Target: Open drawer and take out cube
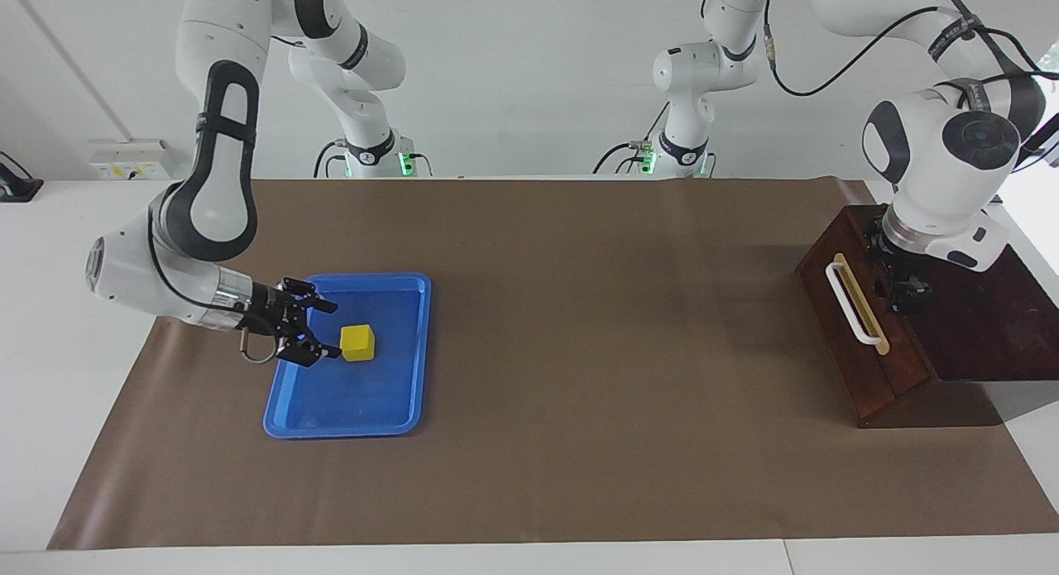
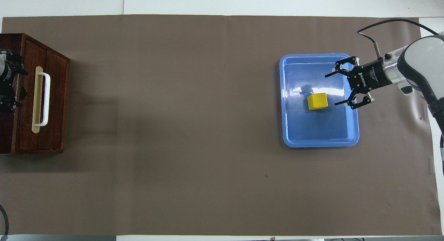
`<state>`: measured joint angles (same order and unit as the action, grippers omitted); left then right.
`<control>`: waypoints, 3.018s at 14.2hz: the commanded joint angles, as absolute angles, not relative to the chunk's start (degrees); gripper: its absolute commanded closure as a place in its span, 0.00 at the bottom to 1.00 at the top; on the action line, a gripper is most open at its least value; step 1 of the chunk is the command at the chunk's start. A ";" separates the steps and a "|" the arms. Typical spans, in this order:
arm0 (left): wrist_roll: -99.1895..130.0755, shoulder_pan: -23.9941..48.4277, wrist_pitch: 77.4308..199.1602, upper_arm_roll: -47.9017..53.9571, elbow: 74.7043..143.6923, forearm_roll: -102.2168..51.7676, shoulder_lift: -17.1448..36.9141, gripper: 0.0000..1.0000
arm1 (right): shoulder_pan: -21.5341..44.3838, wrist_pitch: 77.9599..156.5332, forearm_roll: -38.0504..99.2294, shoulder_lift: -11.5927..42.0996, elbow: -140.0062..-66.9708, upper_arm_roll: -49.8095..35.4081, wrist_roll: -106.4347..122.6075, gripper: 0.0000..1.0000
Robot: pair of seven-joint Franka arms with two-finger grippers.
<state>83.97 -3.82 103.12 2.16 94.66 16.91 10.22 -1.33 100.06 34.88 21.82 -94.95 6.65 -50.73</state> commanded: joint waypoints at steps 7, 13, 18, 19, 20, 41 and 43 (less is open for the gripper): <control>49.45 -0.98 99.32 2.20 95.27 8.00 3.96 0.00 | 4.56 96.34 17.15 6.26 -95.89 5.89 -46.23 0.00; 8.30 -0.97 92.82 2.20 94.31 0.11 3.08 0.00 | 9.58 90.80 9.94 -1.66 -96.59 5.80 -31.42 0.00; 6.15 -1.23 90.62 2.11 94.92 -3.60 0.35 0.00 | 9.05 90.61 4.41 -3.07 -98.08 5.80 -8.63 0.00; 6.07 -1.75 90.01 2.20 94.57 -3.60 0.26 0.00 | 9.05 90.70 2.39 -3.42 -98.52 5.80 -8.09 0.00; 5.54 -2.45 89.04 2.37 94.40 -3.52 0.26 0.00 | 8.88 91.05 1.68 -3.43 -98.61 5.80 -7.91 0.00; 1.05 -2.90 88.59 3.69 92.02 -1.67 0.79 0.00 | 7.12 90.18 -0.53 -0.26 -94.92 6.59 0.97 0.00; 1.05 -2.90 88.59 3.69 92.02 -1.67 0.88 0.00 | 7.12 89.65 -0.53 -0.26 -94.92 6.59 0.88 0.00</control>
